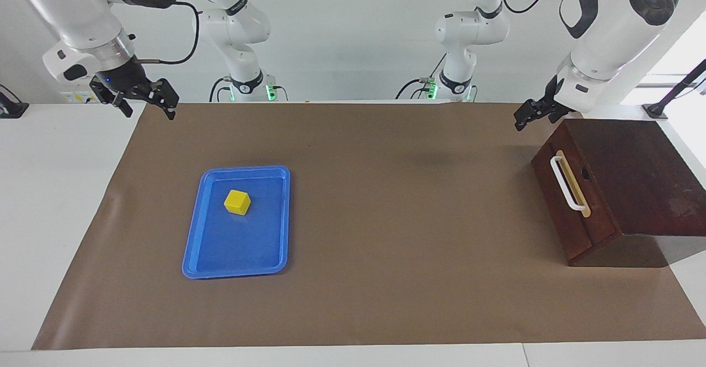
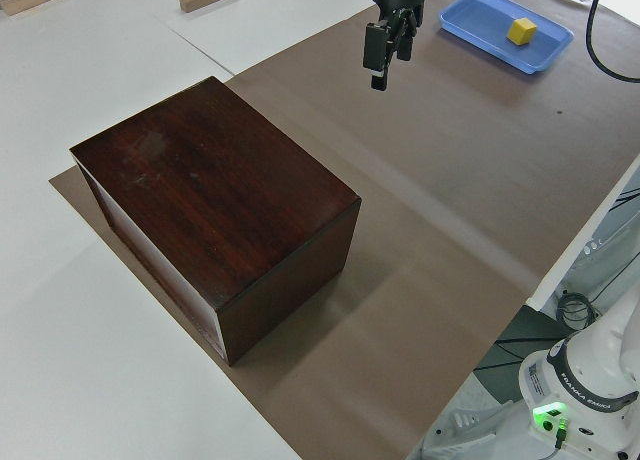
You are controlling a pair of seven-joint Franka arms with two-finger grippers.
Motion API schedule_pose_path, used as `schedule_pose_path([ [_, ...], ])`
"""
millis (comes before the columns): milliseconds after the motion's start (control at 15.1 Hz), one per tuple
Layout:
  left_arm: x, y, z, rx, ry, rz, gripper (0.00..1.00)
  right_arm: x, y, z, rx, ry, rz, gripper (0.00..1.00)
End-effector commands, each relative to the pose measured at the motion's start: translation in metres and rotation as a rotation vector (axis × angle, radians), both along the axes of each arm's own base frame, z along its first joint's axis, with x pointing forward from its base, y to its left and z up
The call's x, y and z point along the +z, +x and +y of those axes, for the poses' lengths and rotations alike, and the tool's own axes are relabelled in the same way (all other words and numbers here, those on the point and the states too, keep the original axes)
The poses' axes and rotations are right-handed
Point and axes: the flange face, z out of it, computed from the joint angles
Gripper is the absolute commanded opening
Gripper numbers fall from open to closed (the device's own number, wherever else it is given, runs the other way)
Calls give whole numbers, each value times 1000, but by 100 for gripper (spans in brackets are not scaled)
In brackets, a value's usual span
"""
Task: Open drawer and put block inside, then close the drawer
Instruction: 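Move the right gripper toward the yellow block in the blue tray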
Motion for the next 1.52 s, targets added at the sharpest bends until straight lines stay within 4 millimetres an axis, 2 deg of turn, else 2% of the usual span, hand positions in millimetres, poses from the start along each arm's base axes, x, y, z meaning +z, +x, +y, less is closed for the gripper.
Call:
schedule_pose_path([
  [0, 5, -5, 1, -4, -10, -3, 100, 1, -8, -2, 5, -8, 7, 100],
  [264, 4, -5, 2, -3, -10, -3, 100, 1, -9, -1, 9, -5, 10, 100],
  [463, 4, -5, 1, -4, -10, -3, 100, -3, -17, 2, 19, 7, 59, 100],
  [529, 5, -5, 1, -4, -10, -5, 100, -11, -24, 4, 53, 14, 74, 100],
  [727, 5, -5, 1, -4, -10, -5, 100, -48, -45, 14, 211, 118, 21, 100],
  [926, 5, -5, 1, -4, -10, -5, 100, -92, -60, 16, 482, 127, -49, 100],
  [1124, 4, -5, 1, -4, -10, -3, 100, -113, -58, 18, 754, 134, -158, 100],
  [1256, 5, -5, 1, -4, -10, -5, 100, -140, -52, 12, 920, 233, -245, 100],
  [1388, 5, -5, 1, -4, -10, -5, 100, -180, -44, -10, 1067, 310, -357, 100],
  [1455, 5, -5, 1, -3, -10, -3, 100, -194, -40, -16, 1120, 325, -382, 100],
])
